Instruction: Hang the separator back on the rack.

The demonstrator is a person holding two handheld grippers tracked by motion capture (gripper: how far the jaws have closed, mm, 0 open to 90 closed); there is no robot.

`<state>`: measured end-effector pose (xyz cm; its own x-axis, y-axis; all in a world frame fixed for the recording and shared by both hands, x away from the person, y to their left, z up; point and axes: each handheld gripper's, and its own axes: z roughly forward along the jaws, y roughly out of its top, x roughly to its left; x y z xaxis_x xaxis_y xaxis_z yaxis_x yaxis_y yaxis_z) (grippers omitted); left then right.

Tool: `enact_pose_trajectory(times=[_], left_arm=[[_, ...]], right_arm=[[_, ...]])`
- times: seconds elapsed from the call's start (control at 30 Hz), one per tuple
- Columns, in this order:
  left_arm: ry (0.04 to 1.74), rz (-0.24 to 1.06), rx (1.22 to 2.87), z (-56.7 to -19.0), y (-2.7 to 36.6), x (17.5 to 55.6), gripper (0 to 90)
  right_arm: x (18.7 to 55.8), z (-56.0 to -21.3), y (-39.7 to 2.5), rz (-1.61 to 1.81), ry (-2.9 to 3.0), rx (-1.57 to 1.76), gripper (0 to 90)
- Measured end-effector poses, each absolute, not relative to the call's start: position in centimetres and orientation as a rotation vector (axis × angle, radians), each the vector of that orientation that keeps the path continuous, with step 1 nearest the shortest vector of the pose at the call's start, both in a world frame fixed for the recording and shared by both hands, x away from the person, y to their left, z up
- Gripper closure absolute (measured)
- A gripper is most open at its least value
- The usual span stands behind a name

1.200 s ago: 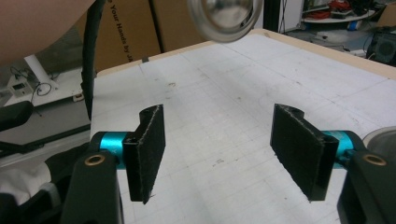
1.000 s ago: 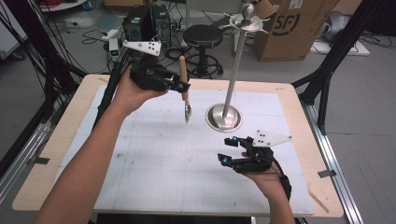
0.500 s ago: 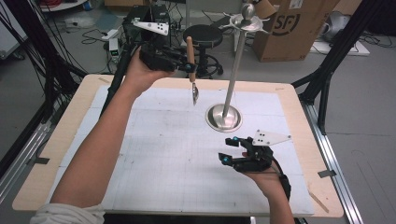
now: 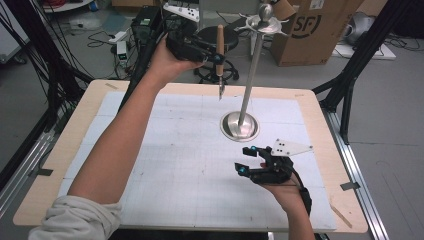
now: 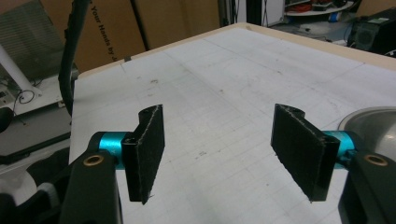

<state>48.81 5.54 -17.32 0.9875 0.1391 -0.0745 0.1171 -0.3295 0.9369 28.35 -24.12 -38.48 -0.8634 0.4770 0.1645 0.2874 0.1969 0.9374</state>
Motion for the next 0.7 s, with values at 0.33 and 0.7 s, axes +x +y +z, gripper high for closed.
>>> enact_pose_trajectory(times=[0.33, 0.7], left_arm=[[0.197, 0.032, 1.927, -16.4, 4.4, 49.4, 67.8], [0.179, 0.027, 1.951, -16.3, 2.8, 50.1, 67.8]], right_arm=[[28.4, -38.6, -24.2, 1.743, 2.3, 0.744, 34.1], [28.3, -38.6, -24.7, 1.753, 2.281, 0.754, 34.3]])
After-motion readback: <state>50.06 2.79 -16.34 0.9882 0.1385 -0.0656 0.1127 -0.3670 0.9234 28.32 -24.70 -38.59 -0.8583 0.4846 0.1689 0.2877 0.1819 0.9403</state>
